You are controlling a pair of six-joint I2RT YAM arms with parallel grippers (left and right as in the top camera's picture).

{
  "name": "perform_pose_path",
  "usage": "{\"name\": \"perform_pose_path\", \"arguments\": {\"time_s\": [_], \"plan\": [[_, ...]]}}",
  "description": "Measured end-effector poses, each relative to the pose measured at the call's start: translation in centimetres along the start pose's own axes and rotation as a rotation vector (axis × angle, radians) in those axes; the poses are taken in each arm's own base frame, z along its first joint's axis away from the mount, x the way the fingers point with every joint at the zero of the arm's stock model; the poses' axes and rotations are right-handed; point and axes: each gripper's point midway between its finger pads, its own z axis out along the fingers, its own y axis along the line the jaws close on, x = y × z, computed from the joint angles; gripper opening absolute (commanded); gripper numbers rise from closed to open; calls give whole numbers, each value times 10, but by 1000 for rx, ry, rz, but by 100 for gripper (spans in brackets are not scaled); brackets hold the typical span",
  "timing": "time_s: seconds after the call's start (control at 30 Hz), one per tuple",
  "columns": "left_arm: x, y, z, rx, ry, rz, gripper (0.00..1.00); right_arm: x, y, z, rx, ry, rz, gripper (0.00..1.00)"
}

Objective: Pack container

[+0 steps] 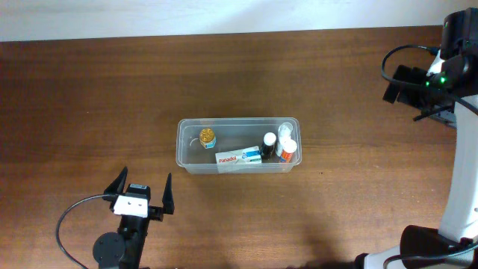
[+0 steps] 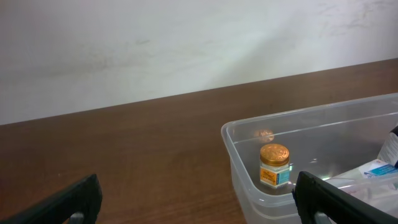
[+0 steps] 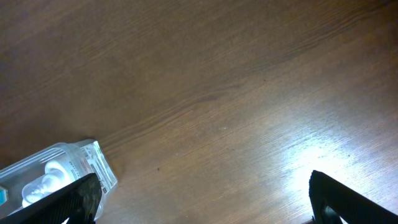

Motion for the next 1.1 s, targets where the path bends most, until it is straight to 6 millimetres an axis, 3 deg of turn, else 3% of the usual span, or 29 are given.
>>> {"name": "perform_pose_path", "arguments": {"time_s": [0.53,0.7,0.87,0.97,1.1], "plan": [[0,0,0,0,0,0,99,0,0,0,0,0,0,98],[0,0,0,0,0,0,99,-2,13,-7,-14,-40,-38,98],[0,0,0,0,0,0,99,-5,55,-48,-111,-222,-165,98],[0,0,0,0,0,0,99,4,77,-82,-182,-326,-277,98],[0,0,0,0,0,0,99,21,92,-119,-256,-424,-387,98]]}}
